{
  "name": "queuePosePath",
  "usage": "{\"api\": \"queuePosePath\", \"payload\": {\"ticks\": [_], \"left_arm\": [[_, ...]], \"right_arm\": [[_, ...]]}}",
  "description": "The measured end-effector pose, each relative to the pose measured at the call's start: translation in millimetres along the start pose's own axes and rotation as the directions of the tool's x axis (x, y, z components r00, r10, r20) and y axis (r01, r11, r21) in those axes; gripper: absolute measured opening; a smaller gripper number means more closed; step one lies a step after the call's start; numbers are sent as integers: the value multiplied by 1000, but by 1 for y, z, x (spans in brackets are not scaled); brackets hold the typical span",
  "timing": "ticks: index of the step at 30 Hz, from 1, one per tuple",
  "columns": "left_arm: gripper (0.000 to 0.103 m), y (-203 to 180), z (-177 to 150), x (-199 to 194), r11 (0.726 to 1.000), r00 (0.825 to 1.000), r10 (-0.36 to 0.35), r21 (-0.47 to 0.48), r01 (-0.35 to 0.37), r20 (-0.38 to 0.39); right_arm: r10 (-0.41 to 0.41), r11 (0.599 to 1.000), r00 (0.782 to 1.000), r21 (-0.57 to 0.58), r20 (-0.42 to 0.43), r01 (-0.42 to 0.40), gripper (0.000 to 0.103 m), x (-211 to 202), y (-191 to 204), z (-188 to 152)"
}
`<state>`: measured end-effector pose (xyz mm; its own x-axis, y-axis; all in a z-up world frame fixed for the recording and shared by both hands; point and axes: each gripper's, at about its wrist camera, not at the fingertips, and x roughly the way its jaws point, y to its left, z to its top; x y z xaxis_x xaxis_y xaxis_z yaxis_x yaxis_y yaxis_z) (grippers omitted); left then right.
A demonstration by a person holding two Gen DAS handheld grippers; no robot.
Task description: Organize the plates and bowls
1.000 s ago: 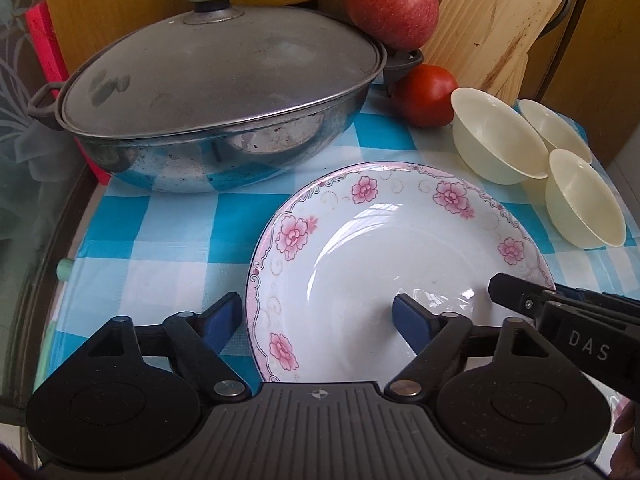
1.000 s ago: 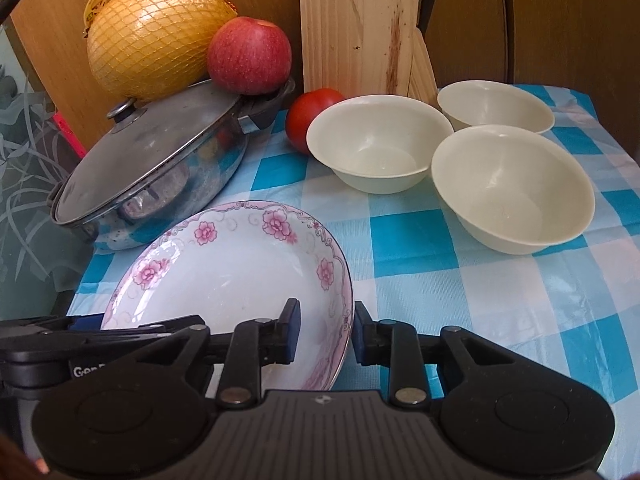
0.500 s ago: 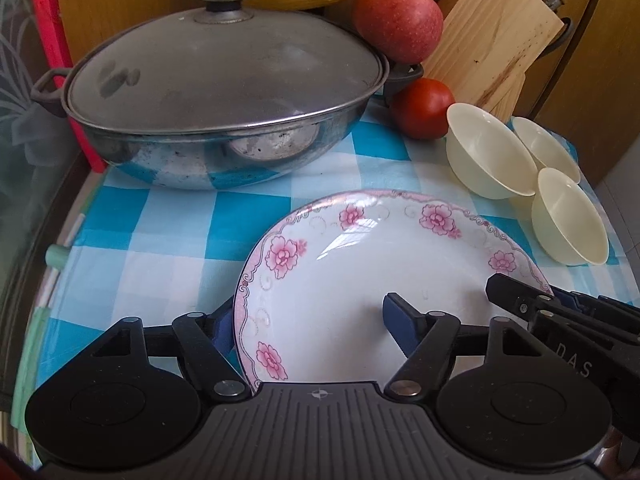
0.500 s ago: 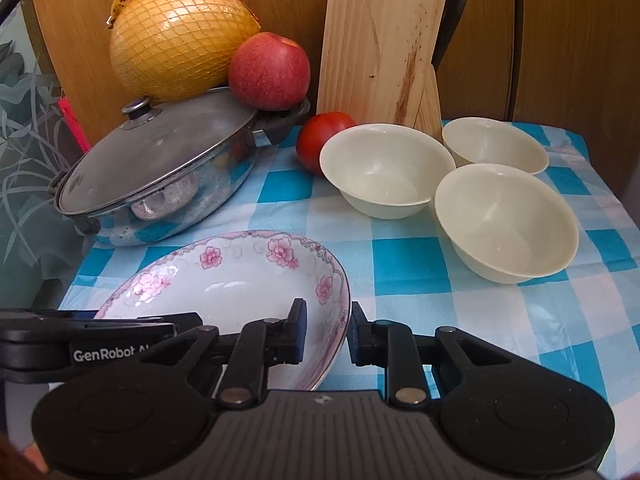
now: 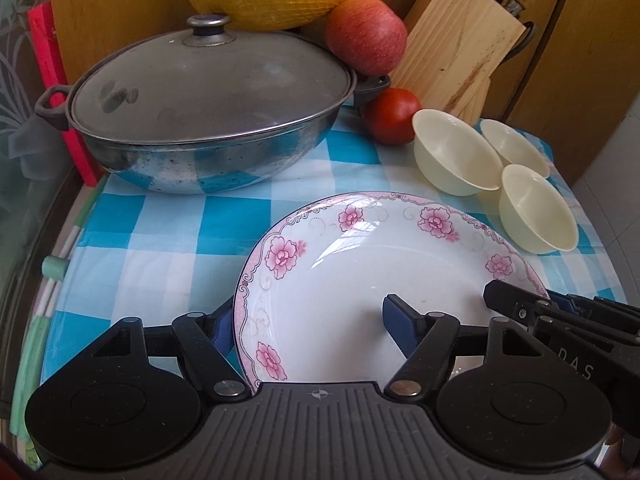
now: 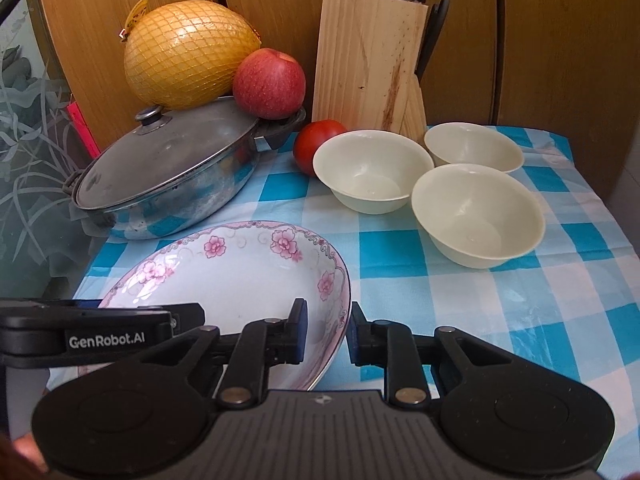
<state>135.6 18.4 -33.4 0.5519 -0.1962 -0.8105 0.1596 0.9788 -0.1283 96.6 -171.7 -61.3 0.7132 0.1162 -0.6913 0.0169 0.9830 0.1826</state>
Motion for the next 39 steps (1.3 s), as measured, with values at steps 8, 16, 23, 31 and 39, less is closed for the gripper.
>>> {"api": "queuePosePath", "payload": {"ticks": [8,16,23,31,39], "left_arm": [[78,-21,-10,-13,998,999,-44,48,44,15],[78,-44,-27,-31,990,995,-94,111,89,35],[79,-71,-48,-40,976,992,-123,186,115,29],[79,-89,-69,-35,959,991,-133,248,134,-21],[77,-90,-75,-30,956,990,-133,258,141,-48]], "right_arm": [[-28,999,999,32,24,27,21,-29,-17,-12],[-62,996,997,73,35,60,21,-62,-34,-39],[-107,988,994,116,32,103,21,-91,-49,-70],[-138,983,990,125,17,135,21,-105,-60,-94],[-152,982,988,111,4,150,22,-102,-64,-101]]}}
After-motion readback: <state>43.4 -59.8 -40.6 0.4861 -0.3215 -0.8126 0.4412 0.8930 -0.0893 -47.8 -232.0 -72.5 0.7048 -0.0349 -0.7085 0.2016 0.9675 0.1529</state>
